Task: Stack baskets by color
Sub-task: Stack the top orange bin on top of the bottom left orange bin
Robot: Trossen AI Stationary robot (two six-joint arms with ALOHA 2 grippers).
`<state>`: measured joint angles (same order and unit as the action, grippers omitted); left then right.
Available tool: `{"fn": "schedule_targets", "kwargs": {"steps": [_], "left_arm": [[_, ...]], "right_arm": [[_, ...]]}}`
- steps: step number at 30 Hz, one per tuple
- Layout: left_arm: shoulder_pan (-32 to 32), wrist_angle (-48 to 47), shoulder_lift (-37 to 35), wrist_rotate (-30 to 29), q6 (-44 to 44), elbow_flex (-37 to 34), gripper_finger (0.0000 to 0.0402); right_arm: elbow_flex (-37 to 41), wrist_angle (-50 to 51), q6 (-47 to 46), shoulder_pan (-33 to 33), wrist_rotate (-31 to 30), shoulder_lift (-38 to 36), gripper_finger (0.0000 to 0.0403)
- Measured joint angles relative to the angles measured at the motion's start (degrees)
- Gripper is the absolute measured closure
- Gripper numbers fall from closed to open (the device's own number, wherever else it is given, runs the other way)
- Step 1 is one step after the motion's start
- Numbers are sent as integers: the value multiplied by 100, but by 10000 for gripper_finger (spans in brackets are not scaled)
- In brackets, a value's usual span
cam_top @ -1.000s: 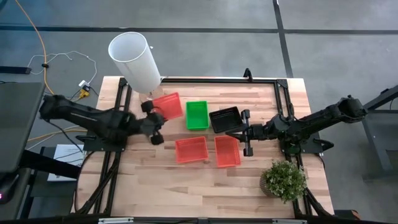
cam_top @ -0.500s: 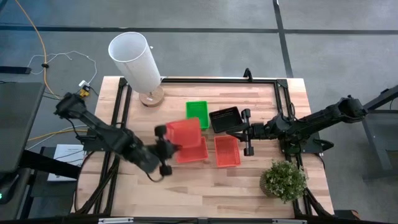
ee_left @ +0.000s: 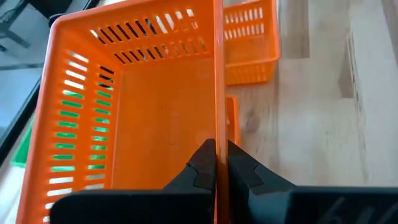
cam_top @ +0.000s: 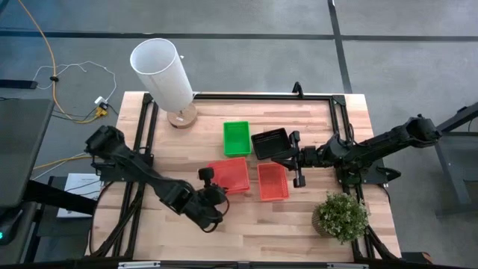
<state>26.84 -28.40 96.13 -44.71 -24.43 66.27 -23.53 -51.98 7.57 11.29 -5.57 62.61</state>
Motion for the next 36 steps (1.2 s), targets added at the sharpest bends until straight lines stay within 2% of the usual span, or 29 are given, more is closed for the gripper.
{"fn": "schedule_targets", "kwargs": {"steps": [14, 18, 25, 36], "left_arm": [[-116, 119, 550, 180, -241, -1, 401], [-167, -50, 566, 490, -308, -1, 401], [-187, -528, 566, 557, -444, -1, 401], [-258, -426, 629, 882, -541, -72, 401]], "right_arm": [[0, 76, -14, 0, -1, 0, 403], [0, 91, -13, 0, -1, 0, 403], [0, 153, -23, 0, -1, 0, 403], [0, 170, -138, 0, -4, 0, 403]]}}
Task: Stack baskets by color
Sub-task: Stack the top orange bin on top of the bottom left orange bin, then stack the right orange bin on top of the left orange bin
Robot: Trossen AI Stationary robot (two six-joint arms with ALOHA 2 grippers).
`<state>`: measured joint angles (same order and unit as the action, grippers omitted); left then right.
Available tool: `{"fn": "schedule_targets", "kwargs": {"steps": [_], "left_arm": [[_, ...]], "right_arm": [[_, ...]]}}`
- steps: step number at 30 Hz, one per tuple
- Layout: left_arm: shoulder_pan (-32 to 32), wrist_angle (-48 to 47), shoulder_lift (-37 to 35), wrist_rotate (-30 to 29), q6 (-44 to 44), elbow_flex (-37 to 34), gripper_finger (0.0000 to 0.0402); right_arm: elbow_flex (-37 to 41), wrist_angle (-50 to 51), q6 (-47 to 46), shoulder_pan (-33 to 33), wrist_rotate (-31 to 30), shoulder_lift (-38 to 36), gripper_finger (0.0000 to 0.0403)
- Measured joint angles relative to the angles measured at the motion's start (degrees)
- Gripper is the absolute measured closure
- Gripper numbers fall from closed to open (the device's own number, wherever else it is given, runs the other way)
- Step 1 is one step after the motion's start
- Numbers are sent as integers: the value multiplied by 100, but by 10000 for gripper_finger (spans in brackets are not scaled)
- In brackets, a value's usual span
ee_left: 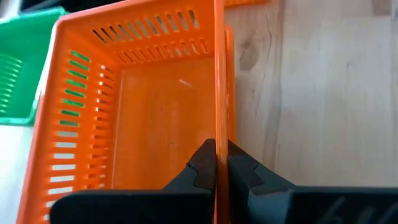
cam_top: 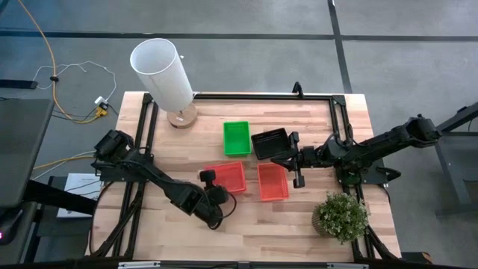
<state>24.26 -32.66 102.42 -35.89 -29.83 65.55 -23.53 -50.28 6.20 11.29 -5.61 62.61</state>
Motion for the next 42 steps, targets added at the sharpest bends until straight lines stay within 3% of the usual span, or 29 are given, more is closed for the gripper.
{"fn": "schedule_targets", "kwargs": {"steps": [10, 19, 25, 28, 34, 39, 42], "left_arm": [[-106, 332, -1, 228, 622, -5, 394], [-106, 296, -32, 146, 769, 30, 308], [-106, -499, -32, -131, 1040, 525, 251], [-97, -1001, -172, -319, 1059, 810, 238], [55, -1134, -639, -419, 916, 843, 235], [498, -1193, -889, -1451, 700, 776, 238], [807, -940, -1253, -2273, 401, 283, 239]], "right_arm": [[0, -13, 7, 0, 0, 0, 403], [0, -13, 9, 2, 0, 0, 403], [0, -13, 16, 2, 0, 0, 403], [0, -13, 17, 1, 0, 0, 403], [0, 37, 9, 2, 0, 2, 403], [0, 76, -3, 1, 1, 2, 403], [0, 76, -24, 2, 3, 2, 403]]}}
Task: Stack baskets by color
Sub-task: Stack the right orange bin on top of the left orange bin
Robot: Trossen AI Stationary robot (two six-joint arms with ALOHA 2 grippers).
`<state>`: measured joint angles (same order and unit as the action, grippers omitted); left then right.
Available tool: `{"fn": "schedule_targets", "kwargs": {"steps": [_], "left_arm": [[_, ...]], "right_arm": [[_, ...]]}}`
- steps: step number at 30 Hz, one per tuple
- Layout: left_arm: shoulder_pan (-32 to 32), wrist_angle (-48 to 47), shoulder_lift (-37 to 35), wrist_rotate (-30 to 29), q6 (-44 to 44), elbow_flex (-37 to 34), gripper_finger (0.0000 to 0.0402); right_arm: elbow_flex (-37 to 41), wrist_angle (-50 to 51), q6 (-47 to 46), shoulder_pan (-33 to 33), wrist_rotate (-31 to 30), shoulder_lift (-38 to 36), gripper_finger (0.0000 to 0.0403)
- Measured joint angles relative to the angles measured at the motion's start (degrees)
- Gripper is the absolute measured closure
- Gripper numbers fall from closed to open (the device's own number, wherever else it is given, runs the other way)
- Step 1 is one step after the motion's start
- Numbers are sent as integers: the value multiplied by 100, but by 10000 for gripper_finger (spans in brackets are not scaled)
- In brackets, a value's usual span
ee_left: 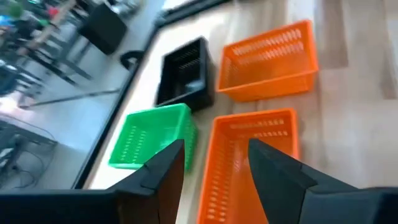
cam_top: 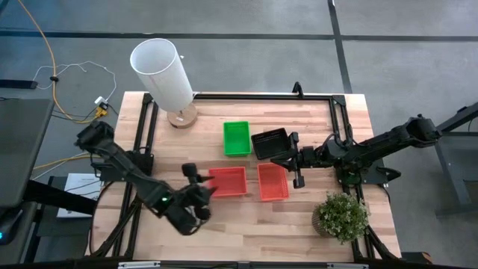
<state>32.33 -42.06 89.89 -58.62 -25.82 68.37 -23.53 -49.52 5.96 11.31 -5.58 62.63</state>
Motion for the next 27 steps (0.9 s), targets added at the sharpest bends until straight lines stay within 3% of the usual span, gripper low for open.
{"fn": "schedule_targets", "kwargs": {"steps": [3, 6, 10, 14, 18, 23, 27], "left_arm": [[122, 318, -544, -116, -376, -738, 239], [-21, 1032, -1234, 427, -395, -1523, 241], [-550, 2971, -2130, 1697, 912, -2583, 243], [-1491, 5274, -2745, 3211, 2471, -3506, 244], [-2506, 6937, -3120, 4191, 3011, -4234, 244], [-3336, 7639, -3677, 5432, 2634, -4936, 244], [-3501, 7629, -4369, 5866, 2266, -5471, 244]], "right_arm": [[0, -1, 4, 0, 4, 0, 403], [0, -61, 37, -2, 2, 0, 403], [0, -237, 165, -2, -1, 0, 403], [0, -259, 190, -2, -1, 0, 403], [0, -172, 193, -2, -1, 0, 403], [0, -65, 201, -2, -1, 0, 403], [0, -83, 370, -2, -3, 0, 403]]}}
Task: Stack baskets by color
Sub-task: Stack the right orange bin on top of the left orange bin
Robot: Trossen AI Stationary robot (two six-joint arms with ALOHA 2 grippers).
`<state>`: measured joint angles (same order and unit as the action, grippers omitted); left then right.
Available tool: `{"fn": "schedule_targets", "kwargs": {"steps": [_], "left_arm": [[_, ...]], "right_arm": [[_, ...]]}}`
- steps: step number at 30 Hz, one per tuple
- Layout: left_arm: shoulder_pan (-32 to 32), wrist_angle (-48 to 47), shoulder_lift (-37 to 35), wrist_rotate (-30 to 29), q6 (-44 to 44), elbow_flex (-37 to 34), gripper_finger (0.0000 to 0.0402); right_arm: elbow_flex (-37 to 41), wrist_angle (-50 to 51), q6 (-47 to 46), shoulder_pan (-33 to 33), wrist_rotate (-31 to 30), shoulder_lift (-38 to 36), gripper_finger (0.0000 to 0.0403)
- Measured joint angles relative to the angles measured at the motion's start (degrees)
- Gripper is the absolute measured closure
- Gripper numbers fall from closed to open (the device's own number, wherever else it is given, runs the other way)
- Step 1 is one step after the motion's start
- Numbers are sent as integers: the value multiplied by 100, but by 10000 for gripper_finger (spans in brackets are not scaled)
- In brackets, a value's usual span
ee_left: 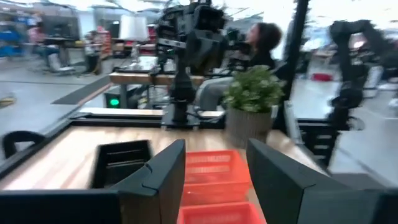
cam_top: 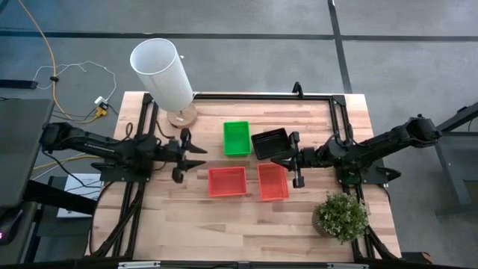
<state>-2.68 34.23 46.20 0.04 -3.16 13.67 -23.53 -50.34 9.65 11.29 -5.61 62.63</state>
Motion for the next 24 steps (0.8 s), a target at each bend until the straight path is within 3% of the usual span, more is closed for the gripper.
{"fn": "schedule_targets", "kwargs": {"steps": [10, 24], "left_arm": [[257, -89, -1261, -149, 89, -448, 244], [315, -100, -1325, -327, 339, -448, 244]], "right_arm": [[0, 42, -12, 0, 0, 1, 403], [0, 37, -193, 0, -247, 4, 403]]}}
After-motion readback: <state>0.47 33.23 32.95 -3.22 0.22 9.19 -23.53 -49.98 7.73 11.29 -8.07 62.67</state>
